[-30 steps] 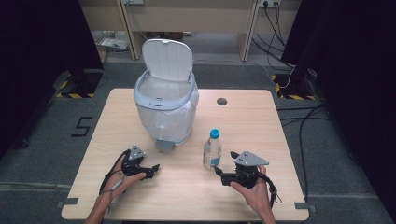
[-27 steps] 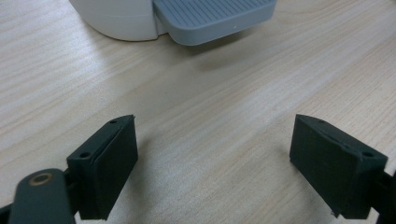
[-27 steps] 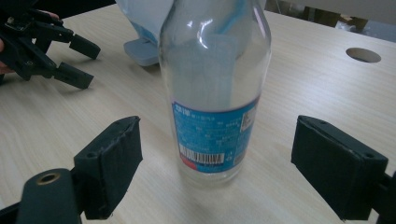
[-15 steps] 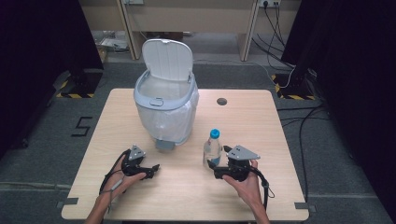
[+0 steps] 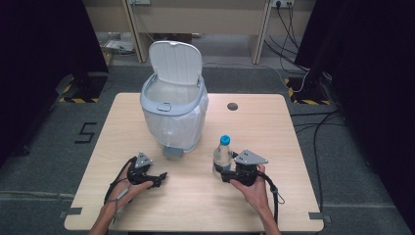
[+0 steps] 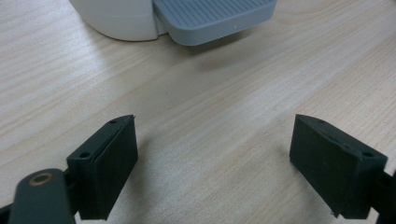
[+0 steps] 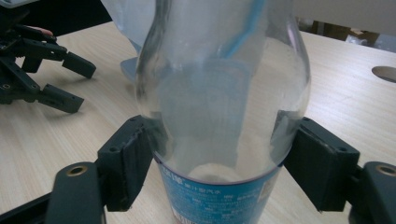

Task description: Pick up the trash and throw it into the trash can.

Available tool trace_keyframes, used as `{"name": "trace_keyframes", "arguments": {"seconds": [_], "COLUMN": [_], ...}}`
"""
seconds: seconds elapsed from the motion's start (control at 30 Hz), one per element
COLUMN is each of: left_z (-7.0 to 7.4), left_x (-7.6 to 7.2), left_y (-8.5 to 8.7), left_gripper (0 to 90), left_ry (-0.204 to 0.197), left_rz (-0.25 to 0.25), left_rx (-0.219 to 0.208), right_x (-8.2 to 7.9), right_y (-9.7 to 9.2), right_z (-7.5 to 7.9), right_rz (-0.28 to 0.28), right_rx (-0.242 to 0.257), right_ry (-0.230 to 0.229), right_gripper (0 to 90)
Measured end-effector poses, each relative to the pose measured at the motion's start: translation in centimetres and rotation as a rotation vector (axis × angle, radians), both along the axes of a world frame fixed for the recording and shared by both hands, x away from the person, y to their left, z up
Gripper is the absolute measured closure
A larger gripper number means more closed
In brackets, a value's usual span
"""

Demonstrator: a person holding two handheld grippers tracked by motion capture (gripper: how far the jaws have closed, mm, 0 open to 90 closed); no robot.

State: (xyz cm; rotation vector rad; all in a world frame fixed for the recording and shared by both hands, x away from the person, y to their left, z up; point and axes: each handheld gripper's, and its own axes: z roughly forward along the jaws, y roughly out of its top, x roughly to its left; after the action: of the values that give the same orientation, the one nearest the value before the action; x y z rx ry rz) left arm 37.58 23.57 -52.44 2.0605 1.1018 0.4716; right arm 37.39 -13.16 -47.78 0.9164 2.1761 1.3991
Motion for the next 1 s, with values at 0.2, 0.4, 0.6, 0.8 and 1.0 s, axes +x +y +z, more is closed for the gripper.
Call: {"name": "trace_keyframes", "arguments": {"seconds": [0.2, 0.4, 0.6, 0.8, 1.0], "left_z": [0.0, 0.0, 0.0, 0.0, 0.0], "left_x": [0.0, 0.0, 0.0, 0.0, 0.0], "left_y": [0.0, 0.0, 0.0, 0.0, 0.0], "left_gripper": [13.9, 13.9, 13.9, 14.0, 14.0], "left_ry": [0.000, 0.000, 0.001, 0.003, 0.000], "left_rz": [0.000, 0.000, -0.002, -0.003, -0.001], "left_rx": [0.000, 0.000, 0.001, 0.001, 0.000], "right_x": [-0.2, -0.1, 0.2, 1.0, 1.8], "right_y": [0.0, -0.6, -0.9, -0.2, 0.5], "right_z": [0.3, 1.0, 3.0, 5.3, 7.1], "right_rz": [-0.034, -0.072, -0.094, -0.076, -0.055], "right_rx": [-0.019, 0.003, -0.007, -0.006, 0.000], "right_ry": [-0.016, -0.023, -0.054, -0.070, -0.073], "right_gripper": [28.3, 28.3, 28.3, 28.3, 28.3]}}
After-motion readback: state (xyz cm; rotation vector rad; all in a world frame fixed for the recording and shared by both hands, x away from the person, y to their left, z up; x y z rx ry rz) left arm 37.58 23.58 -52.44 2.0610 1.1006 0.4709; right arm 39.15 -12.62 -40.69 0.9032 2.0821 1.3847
